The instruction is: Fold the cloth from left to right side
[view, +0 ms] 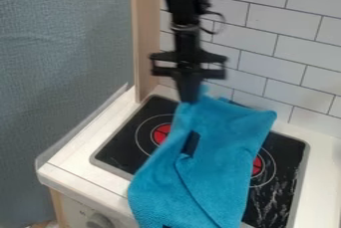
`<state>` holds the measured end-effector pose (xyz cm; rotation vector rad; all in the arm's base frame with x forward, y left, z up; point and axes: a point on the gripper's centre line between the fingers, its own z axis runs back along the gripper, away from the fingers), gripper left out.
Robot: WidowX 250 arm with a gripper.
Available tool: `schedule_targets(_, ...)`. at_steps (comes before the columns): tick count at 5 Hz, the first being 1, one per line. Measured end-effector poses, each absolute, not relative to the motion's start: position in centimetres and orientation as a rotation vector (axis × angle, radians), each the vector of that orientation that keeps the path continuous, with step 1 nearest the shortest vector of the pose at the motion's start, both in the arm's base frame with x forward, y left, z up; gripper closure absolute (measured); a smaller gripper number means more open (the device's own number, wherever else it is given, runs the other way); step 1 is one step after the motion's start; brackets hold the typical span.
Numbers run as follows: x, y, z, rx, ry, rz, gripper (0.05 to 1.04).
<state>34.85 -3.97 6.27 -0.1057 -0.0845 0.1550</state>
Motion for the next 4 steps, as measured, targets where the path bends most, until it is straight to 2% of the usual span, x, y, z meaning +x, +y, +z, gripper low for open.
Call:
schedule_targets(1, 35.0, -7.8, 6.4, -0.128, -0.125, 0.067, 1.032)
schedule_targets(2, 34.9, -9.5, 5.1, -0.120, -0.121, 0.038, 1.032)
schedule_targets(3, 34.7, -10.4, 2.2, -0.086, -0.084, 0.022, 1.006)
schedule_targets(4, 34.9, -10.3, 0.5, -0.069, -0.053, 0.031, 0.844)
